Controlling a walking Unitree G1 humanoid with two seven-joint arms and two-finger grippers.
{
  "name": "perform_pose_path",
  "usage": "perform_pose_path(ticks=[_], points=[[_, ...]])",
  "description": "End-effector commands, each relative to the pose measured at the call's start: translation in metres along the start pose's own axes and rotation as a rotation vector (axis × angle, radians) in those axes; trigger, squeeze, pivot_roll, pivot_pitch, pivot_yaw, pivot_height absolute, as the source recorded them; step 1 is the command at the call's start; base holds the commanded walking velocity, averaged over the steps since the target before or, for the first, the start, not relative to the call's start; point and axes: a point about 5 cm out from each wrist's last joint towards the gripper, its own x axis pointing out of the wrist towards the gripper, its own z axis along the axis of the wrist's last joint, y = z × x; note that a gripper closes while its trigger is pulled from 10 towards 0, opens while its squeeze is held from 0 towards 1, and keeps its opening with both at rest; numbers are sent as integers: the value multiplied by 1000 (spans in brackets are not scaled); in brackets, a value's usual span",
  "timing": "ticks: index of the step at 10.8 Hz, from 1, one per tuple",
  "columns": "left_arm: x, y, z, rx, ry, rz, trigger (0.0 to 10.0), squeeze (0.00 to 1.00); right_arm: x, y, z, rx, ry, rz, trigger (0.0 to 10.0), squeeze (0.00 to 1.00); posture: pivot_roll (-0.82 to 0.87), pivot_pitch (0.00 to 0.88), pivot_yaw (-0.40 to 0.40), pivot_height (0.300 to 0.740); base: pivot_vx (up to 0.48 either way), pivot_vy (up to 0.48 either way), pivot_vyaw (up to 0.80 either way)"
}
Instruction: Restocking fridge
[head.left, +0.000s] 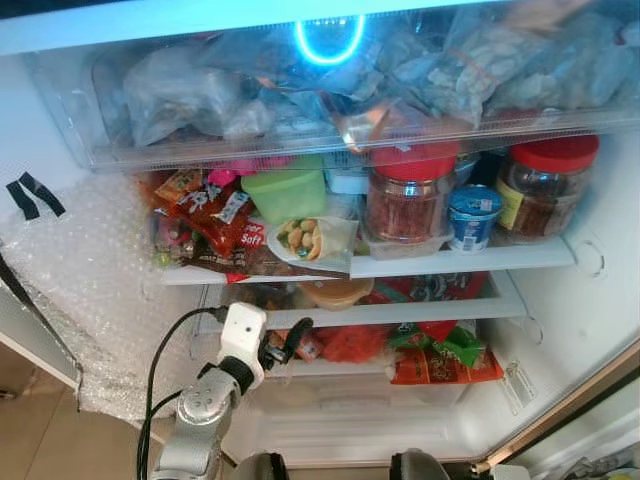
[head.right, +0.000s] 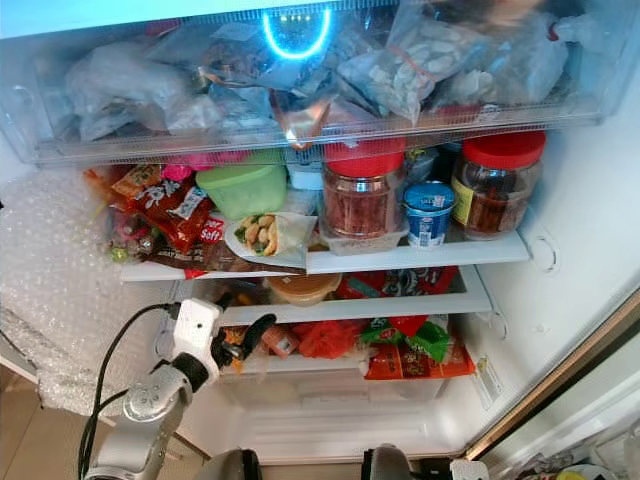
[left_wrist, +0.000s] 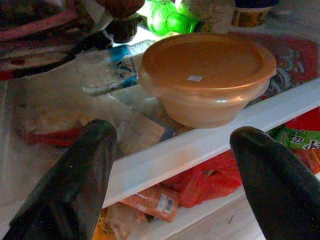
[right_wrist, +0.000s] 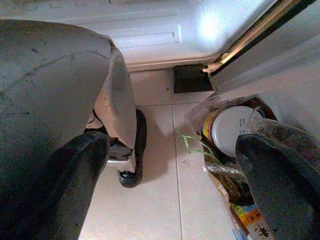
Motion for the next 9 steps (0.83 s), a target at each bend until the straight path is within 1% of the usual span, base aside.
perform_pose_path(ticks=[1, 4, 8, 9], points=[[-1, 2, -3, 9, 14, 11, 10000, 0, 2, 9, 5, 5, -17, 29, 10000, 0, -171, 5, 99, 652, -281, 0, 0], [-2, 8, -9, 13, 30, 44, 10000, 0, 2, 9, 5, 6, -17, 30, 10000, 0, -173, 4, 99, 652, -281, 0, 0], [-3, 9, -13, 14, 36, 61, 10000, 0, 2, 9, 5, 3, -18, 32, 10000, 0, -170, 4, 96, 652, -282, 0, 0], [-3, 12, -15, 7, 44, 86, 10000, 0, 2, 9, 5, 2, -18, 33, 10000, 0, -169, 3, 96, 652, -289, 0, 0]])
